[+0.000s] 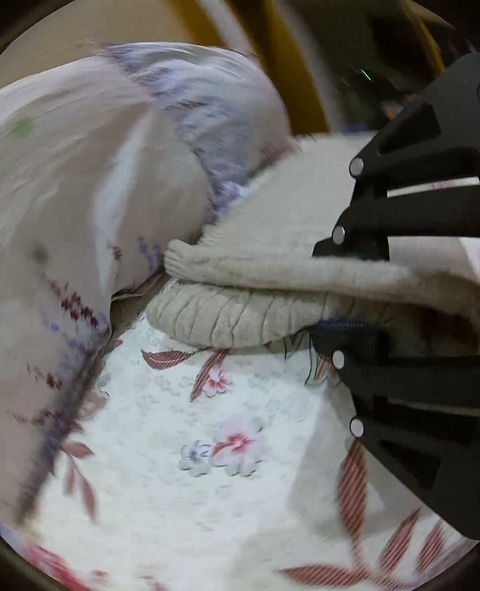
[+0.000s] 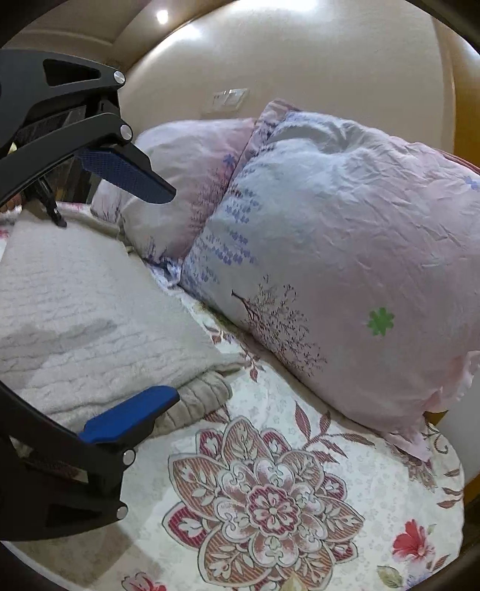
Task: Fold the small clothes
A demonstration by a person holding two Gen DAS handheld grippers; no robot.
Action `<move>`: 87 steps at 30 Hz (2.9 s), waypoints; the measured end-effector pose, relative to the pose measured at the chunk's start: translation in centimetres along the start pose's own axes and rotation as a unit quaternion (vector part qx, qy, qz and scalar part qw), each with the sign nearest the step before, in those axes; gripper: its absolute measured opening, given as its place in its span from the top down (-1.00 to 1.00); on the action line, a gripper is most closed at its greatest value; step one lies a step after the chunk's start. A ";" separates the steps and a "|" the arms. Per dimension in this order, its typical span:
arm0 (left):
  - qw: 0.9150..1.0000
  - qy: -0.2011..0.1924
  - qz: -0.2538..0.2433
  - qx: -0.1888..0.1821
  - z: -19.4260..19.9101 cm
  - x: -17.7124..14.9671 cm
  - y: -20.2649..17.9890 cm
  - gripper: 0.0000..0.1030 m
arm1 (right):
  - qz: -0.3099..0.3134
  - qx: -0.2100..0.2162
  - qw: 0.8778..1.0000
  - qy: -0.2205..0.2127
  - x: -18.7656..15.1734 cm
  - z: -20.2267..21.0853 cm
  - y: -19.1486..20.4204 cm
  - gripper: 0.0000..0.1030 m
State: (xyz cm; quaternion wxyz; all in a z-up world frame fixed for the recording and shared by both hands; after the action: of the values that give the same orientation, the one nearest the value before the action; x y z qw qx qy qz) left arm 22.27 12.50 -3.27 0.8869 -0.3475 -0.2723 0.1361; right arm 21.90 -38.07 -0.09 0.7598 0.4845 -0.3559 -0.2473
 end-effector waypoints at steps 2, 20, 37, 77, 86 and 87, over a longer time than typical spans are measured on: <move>0.998 -0.018 0.005 -0.053 1.1 0.0 -2.9 0.72 | -0.004 0.015 1.000 0.002 0.2 0.5 0.4 -0.96; 0.965 0.052 -0.169 -0.194 -9.5 -7.8 -26.4 -0.57 | 0.016 -0.075 0.996 0.039 3.9 3.3 -2.3 -0.96; 0.977 0.087 -0.193 -0.014 -13.8 -10.3 -19.2 -0.05 | 0.018 -0.080 0.986 0.148 0.0 -1.6 -3.6 0.17; 0.908 0.017 -0.325 0.265 -0.9 -17.9 -10.3 -0.97 | 0.342 -0.289 0.894 0.032 -13.2 5.2 5.3 -0.97; 0.910 0.013 -0.321 0.260 -0.6 -18.2 -10.1 -0.97 | 0.344 -0.344 0.866 0.117 -18.0 0.5 2.2 -0.97; 0.910 0.013 -0.321 0.260 -0.6 -18.2 -10.0 -0.97 | 0.353 -0.354 0.858 0.119 -18.2 0.3 2.2 -0.97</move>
State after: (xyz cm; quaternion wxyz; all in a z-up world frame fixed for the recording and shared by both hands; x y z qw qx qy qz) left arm 8.34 -2.86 -3.75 0.9450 0.0000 -0.3131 -0.0947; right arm 10.40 -24.22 -3.49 0.9531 0.0500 -0.2981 -0.0121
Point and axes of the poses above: each gripper's, at about its wrist camera, not at the fingertips, and z roughly against the way its jaws point, y to its left, x to its top, the point moved 5 cm from there along -z, roughly the way its jaws point, and after that the axes turned 4 degrees about -z, right-handed, at the moved point
